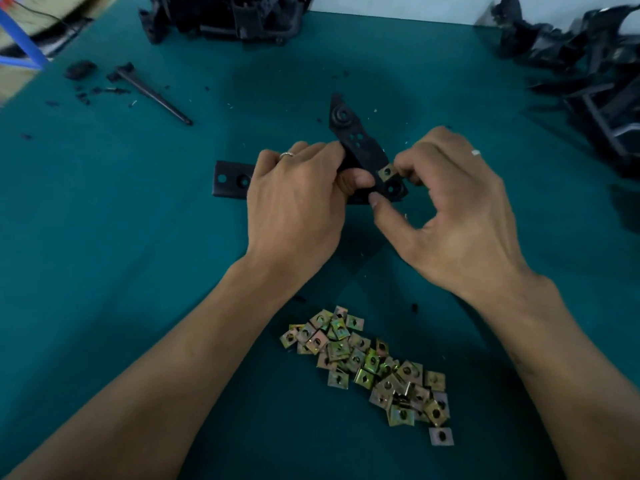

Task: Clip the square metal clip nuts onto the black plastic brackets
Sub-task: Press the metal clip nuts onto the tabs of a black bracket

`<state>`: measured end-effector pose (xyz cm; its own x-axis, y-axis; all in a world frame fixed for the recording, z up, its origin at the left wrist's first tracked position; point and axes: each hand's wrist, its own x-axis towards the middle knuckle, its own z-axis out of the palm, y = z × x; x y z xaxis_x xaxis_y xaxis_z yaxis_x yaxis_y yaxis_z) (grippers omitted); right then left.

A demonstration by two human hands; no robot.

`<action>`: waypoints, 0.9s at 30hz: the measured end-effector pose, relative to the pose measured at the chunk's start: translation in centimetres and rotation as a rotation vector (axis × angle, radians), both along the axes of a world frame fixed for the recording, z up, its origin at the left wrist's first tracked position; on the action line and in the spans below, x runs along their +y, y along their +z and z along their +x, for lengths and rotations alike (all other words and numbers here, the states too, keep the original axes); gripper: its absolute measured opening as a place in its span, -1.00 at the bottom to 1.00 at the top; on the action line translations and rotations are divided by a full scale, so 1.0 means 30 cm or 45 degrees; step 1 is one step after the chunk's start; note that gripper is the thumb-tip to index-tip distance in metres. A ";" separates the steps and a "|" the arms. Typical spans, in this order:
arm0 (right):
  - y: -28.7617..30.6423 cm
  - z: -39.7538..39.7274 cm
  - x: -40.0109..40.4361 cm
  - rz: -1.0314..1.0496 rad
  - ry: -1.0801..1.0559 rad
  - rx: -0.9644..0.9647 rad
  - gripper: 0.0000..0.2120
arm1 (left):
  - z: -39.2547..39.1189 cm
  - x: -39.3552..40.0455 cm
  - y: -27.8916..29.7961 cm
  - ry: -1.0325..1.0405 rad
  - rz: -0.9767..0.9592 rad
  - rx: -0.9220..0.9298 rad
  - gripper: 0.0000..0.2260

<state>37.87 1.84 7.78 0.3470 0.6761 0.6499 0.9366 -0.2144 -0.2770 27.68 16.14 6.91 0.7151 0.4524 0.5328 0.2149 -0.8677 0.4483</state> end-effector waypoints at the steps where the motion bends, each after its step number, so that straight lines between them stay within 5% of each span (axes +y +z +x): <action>1: 0.001 0.003 0.000 -0.012 0.026 -0.004 -0.78 | 0.000 0.003 -0.005 -0.001 -0.001 -0.006 -0.78; 12: 0.006 -0.011 0.006 0.003 0.018 -0.011 -0.84 | -0.005 0.006 -0.012 -0.040 -0.116 -0.117 -0.84; 17: 0.018 -0.040 -0.014 -0.074 -0.102 0.000 -0.81 | -0.005 0.003 -0.009 -0.023 -0.032 -0.081 -0.71; 20: 0.017 -0.066 -0.103 -0.125 -0.182 0.205 -0.79 | -0.003 -0.005 -0.008 -0.019 0.048 -0.022 -0.66; 23: 0.005 -0.140 -0.237 -0.106 0.020 0.530 -0.95 | 0.000 -0.006 -0.008 -0.003 0.060 0.036 -0.61; 27: 0.004 -0.237 -0.319 -0.319 0.217 0.822 -0.82 | 0.003 -0.007 -0.006 -0.002 0.066 0.102 -0.62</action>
<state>30.76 -7.73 7.91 0.4867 0.8572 0.1681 0.6281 -0.2096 -0.7494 27.77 15.94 6.74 0.7569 0.4247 0.4967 0.2471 -0.8896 0.3840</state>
